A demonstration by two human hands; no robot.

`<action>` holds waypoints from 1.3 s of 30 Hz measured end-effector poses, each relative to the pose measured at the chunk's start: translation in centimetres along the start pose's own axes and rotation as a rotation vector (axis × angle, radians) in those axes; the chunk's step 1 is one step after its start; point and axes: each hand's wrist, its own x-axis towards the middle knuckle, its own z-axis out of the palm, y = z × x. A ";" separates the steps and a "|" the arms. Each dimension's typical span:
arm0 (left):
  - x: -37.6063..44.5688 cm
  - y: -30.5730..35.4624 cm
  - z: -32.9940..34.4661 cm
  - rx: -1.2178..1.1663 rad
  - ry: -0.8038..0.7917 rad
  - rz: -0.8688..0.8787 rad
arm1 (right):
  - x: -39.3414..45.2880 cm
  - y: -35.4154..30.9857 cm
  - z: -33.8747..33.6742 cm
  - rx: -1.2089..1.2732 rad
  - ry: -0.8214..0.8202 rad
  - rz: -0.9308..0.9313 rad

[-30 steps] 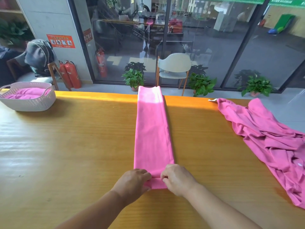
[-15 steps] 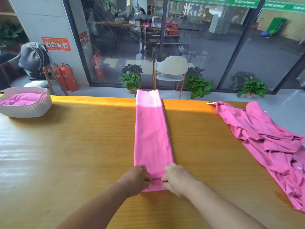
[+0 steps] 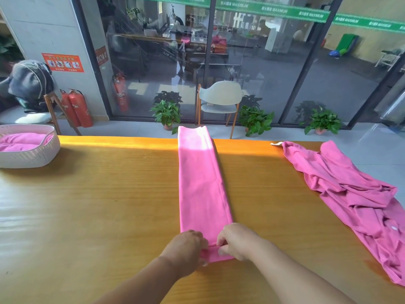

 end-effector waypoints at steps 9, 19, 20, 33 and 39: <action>2.5 -1.8 -1.4 -0.161 -0.150 -0.101 | -0.6 -0.7 0.9 -0.063 0.313 -0.138; 3.1 -3.1 -1.8 -0.303 -0.152 -0.122 | -0.3 0.0 0.1 -0.100 0.219 -0.221; 3.1 -3.3 -1.7 -0.328 -0.134 -0.143 | -0.1 -0.1 -0.3 -0.116 0.191 -0.216; 2.2 -2.2 -0.9 -0.085 0.120 -0.082 | 3.5 1.2 -2.5 0.085 0.086 -0.122; 3.1 -2.6 -1.5 -0.151 0.118 -0.112 | 3.5 1.4 -1.7 -0.038 0.237 -0.296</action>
